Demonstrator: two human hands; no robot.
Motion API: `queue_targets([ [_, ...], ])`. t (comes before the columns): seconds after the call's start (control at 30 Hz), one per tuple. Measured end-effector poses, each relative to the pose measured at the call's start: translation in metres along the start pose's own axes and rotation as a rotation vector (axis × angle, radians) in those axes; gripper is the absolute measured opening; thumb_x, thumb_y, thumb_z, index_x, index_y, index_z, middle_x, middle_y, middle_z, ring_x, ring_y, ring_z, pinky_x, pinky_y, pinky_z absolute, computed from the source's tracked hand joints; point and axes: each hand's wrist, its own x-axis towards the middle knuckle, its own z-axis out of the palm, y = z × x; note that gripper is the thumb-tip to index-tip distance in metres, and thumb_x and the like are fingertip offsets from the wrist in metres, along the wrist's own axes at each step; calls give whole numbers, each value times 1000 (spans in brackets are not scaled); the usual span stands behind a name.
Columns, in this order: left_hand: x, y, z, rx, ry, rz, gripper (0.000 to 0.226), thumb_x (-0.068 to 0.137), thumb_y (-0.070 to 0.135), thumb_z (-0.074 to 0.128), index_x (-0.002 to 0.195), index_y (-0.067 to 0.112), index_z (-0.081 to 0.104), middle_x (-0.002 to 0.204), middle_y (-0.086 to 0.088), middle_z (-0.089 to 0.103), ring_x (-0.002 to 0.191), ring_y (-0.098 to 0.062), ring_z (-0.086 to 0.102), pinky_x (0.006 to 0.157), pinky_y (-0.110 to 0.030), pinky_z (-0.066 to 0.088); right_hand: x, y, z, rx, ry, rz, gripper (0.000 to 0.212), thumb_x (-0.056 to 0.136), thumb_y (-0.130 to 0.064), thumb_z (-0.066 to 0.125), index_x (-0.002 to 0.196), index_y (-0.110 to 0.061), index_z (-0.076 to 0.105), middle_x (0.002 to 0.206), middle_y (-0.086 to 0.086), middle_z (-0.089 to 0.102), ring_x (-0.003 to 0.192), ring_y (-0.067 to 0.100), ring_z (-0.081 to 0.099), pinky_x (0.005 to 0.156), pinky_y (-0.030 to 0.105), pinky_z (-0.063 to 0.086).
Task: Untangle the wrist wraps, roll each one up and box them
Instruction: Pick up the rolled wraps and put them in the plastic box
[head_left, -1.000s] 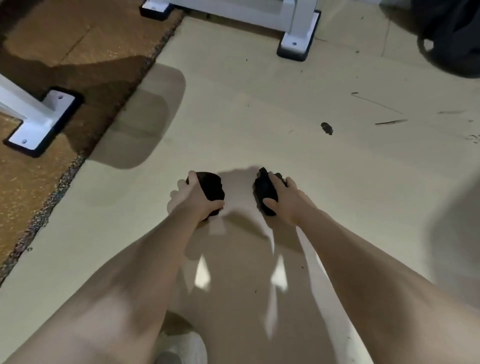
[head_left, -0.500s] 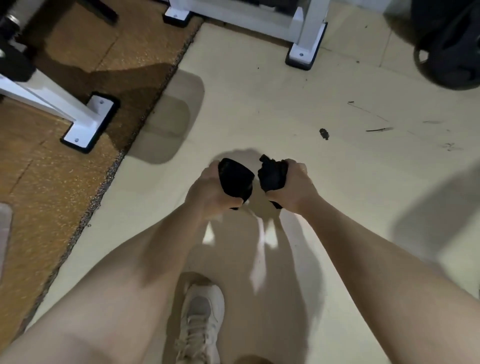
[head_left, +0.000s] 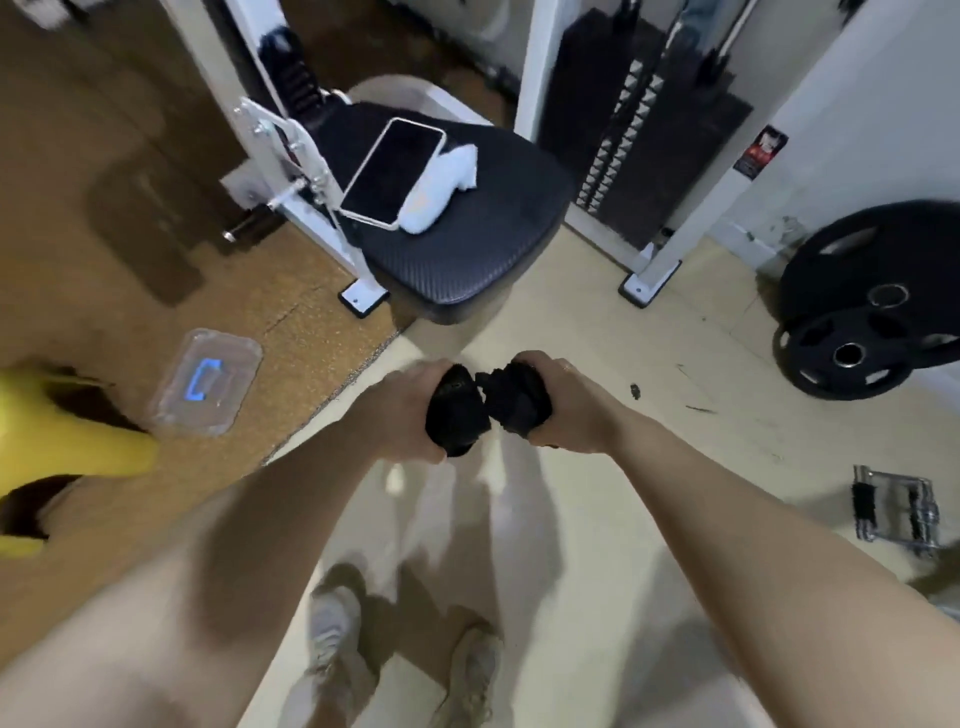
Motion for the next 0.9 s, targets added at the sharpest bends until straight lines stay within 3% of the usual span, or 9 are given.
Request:
queue_targets([
  [0.1,-51,-29,-44,5,26,-76,92,42,46,68,128,38,37,121,10,53,108,-20,55,86,-41,52,0,-76,3,-70,-45,-97,59,66,-17,69,120,-22,46,100,4,55,82,25,60,55,30,49],
  [0.17,-82,-59,-72,35,80,-131,95,44,44,71,133,35,36,125,8,53,109,-21,54,87,-41,51,10,-124,15,-116,-46,-195,62,60,-24,70,118,-24,47,101,3,55,85,26,59,63,36,53],
  [0.27,-127,-114,-111,45,182,-199,96,51,37,78,136,35,34,128,8,52,113,-22,51,88,-38,48,32,-203,48,-179,-91,-244,80,64,-25,71,134,-35,34,114,3,45,97,25,53,78,42,54],
  [0.4,-196,-208,-148,64,246,-316,101,61,32,81,145,31,25,140,4,42,123,-23,46,91,-36,47,70,-301,126,-231,-155,-327,79,57,-27,71,126,-44,35,108,3,51,88,25,60,67,45,58],
  [0.47,-230,-263,-164,101,251,-374,106,62,33,80,148,31,18,144,5,38,124,-24,45,92,-39,48,96,-345,174,-282,-165,-365,77,54,-31,71,121,-48,36,106,2,53,89,27,59,68,47,57],
  [0.67,-327,-429,-213,165,240,-494,109,65,37,79,150,29,12,146,2,38,126,-26,43,94,-42,48,135,-495,303,-334,-230,-368,85,72,-23,70,143,-35,23,131,9,40,110,34,50,88,48,49],
  [0.8,-368,-524,-243,50,303,-614,110,66,37,79,151,29,10,148,1,35,130,-27,41,92,-42,50,170,-574,372,-317,-226,-346,80,76,-19,69,143,-24,26,123,14,48,97,34,56,80,42,51],
  [0.9,-379,-577,-254,-196,421,-715,102,66,33,82,147,25,20,134,-2,46,113,-27,53,79,-36,50,198,-612,414,-263,-204,-293,77,73,-26,75,136,-21,31,115,11,54,97,31,58,81,42,52],
])
